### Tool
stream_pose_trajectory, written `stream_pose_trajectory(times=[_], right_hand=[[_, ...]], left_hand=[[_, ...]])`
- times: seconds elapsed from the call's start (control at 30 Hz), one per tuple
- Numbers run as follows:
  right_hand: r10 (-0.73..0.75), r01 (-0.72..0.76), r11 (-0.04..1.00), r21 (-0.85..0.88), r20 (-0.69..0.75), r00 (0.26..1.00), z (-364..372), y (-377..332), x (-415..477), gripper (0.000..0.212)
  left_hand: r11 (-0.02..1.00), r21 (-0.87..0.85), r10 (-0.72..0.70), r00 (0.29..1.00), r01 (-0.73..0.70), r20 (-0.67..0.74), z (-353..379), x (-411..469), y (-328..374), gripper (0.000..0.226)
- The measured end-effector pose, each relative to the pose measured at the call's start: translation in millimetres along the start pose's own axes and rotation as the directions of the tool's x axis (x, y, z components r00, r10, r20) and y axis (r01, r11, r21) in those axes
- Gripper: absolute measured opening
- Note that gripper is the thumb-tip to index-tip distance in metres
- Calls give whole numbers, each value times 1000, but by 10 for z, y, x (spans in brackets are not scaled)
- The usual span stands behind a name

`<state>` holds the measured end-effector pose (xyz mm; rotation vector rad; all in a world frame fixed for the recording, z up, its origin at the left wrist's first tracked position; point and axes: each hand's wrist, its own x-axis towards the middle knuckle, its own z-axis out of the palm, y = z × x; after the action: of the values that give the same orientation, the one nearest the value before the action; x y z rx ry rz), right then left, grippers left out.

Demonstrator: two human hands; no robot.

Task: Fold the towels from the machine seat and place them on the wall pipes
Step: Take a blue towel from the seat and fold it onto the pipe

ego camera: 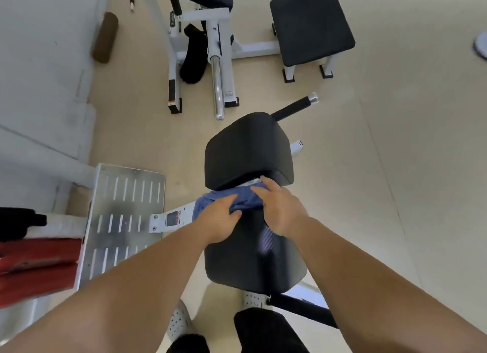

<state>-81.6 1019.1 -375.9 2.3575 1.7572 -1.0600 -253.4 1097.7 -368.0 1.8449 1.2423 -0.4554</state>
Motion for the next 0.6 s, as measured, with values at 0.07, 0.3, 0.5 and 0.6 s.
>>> stream_pose_trajectory(times=[0.07, 0.3, 0.5, 0.6], right_hand=[[20, -21, 1000, 5, 24, 1000, -4, 56, 110, 67], [70, -69, 997, 43, -41, 997, 3, 119, 272, 27], [49, -45, 998, 40, -105, 993, -102, -97, 196, 17], [17, 28, 979, 203, -215, 977, -141, -219, 39, 17]], left_hand=[[1000, -20, -18, 999, 18, 29, 85, 131, 59, 55], [990, -137, -22, 1000, 23, 8, 231, 246, 227, 43], [972, -234, -12, 1000, 6, -26, 193, 115, 260, 36], [931, -362, 20, 997, -46, -75, 114, -43, 277, 23]])
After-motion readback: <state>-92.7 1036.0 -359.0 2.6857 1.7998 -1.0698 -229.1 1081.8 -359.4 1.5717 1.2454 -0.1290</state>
